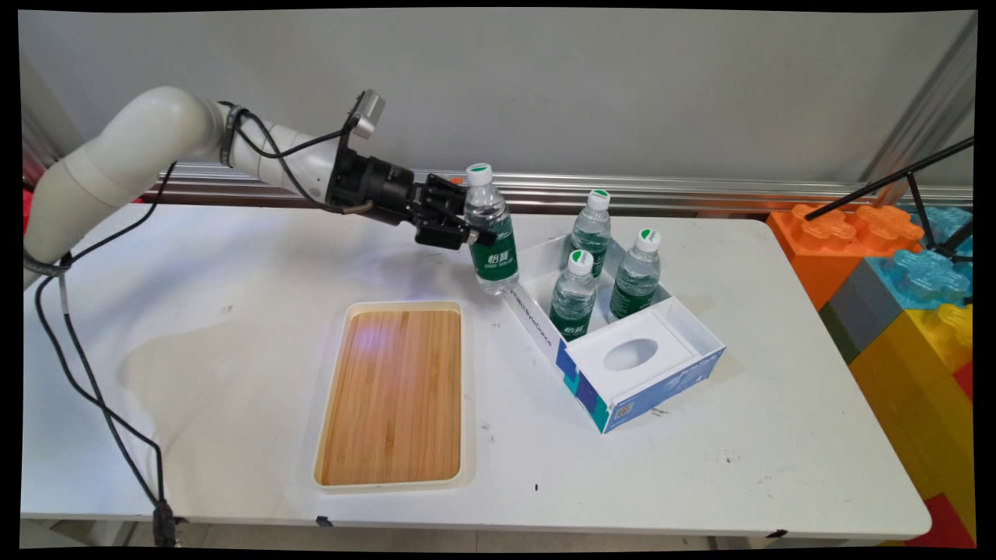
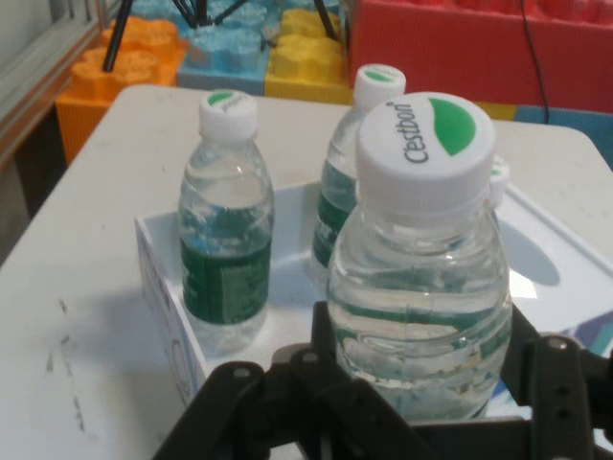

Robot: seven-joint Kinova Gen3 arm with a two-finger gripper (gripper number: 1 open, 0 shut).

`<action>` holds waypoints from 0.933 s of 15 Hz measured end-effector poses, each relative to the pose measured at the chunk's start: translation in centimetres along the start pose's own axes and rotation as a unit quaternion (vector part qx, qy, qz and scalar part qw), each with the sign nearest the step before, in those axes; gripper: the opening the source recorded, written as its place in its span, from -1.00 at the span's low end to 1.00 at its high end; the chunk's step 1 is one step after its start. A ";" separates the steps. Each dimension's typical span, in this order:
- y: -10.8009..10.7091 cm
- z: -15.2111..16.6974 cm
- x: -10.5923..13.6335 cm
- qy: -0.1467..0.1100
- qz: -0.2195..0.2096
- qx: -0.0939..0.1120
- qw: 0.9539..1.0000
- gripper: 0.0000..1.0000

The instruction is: Place the picked object on the tray

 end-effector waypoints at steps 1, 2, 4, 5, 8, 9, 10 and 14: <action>0.1 -0.2 -0.1 -0.004 -0.002 -0.001 1.000 -1.00; 0.3 -0.5 -0.3 -0.008 -0.004 -0.001 1.000 -1.00; 0.5 -0.9 -0.6 -0.016 -0.006 -0.001 1.000 -1.00; 0.5 -1.1 -0.7 -0.020 -0.007 -0.001 1.000 -1.00; 0.4 -1.7 -1.3 -0.031 -0.008 0.003 0.999 -1.00; 0.3 -1.9 -1.4 -0.035 -0.009 0.005 0.999 -1.00; 0.2 -2.1 -1.6 -0.039 -0.009 0.007 0.999 -1.00; 0.0 -2.6 -2.2 -0.051 -0.010 0.012 0.999 -1.00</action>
